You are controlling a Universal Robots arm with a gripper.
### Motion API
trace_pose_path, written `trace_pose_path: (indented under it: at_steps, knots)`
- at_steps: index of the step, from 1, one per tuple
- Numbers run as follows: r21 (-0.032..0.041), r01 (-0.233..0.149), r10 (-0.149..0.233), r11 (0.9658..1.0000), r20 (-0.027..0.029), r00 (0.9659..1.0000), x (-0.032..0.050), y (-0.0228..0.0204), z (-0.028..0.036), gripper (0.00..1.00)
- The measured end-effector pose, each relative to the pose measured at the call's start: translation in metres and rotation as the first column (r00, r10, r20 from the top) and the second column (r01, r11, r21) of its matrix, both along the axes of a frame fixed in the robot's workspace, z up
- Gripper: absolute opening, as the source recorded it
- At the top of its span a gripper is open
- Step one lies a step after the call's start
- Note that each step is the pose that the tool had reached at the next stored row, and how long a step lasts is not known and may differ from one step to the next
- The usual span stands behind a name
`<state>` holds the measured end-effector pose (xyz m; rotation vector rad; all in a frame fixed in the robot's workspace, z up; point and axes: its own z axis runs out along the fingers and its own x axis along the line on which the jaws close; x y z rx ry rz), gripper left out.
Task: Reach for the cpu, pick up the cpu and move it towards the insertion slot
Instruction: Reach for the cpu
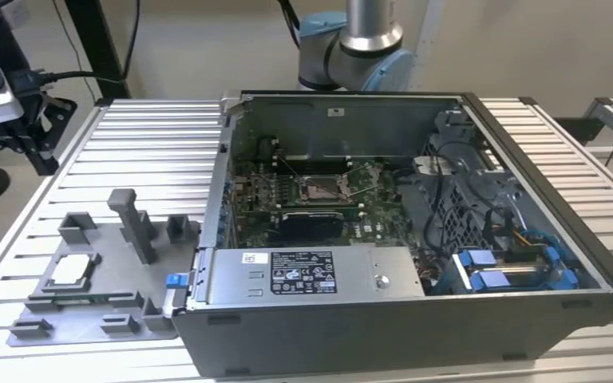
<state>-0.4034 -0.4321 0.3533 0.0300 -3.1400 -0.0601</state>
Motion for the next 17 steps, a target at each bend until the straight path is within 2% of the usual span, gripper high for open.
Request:
trace_pose_path:
  at_steps: [2, 7, 8, 17]
  knots:
    - [-0.0001, 0.000, 0.000, 1.0000, 0.0000, 1.0000, -0.0016, -0.0023, -0.0001, 0.00]
    - [-0.0001, 0.000, 0.000, 1.0000, -0.0001, 1.0000, -0.0017, -0.0023, 0.0000, 0.00]
    - [-0.0001, 0.000, 0.000, 1.0000, -0.0001, 1.0000, -0.0017, -0.0023, 0.0000, 1.00]
    - [-0.0001, 0.000, 0.000, 1.0000, -0.0001, 1.0000, -0.0018, -0.0024, 0.0000, 1.00]
